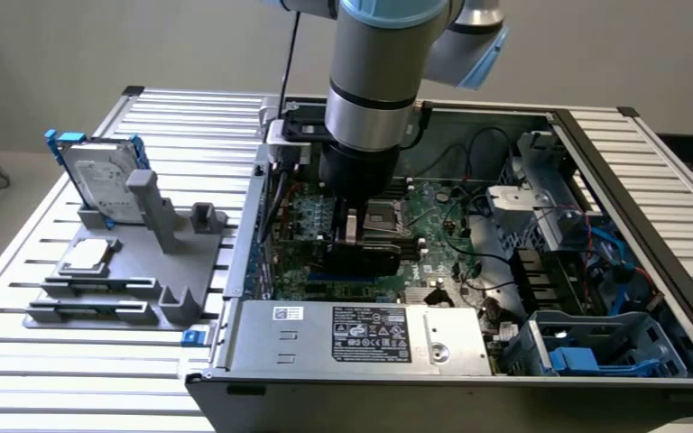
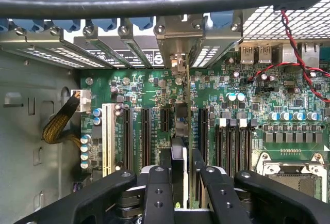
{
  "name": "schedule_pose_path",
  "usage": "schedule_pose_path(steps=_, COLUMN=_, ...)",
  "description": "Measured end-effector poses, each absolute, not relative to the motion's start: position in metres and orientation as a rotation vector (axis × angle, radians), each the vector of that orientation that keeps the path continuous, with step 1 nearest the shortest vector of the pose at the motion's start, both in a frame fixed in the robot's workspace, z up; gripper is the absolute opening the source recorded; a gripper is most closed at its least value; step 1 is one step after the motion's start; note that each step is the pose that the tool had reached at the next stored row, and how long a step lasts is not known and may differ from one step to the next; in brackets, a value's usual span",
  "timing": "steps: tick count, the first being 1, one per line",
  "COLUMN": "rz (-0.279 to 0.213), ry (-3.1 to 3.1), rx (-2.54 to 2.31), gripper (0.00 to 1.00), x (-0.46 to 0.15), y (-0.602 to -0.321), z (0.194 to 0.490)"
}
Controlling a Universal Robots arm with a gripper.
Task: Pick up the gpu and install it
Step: 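Insert the gpu into the slot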
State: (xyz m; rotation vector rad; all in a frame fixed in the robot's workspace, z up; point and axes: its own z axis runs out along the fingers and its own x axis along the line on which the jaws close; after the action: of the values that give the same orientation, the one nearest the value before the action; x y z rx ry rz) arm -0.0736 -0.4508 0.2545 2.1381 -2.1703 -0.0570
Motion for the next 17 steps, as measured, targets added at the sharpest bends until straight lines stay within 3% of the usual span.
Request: schedule_pose_path(steps=17, rz=-0.058, ry=-2.185, rx=2.124, gripper=0.26, x=-0.0758, y=-0.4508, z=0.2540)
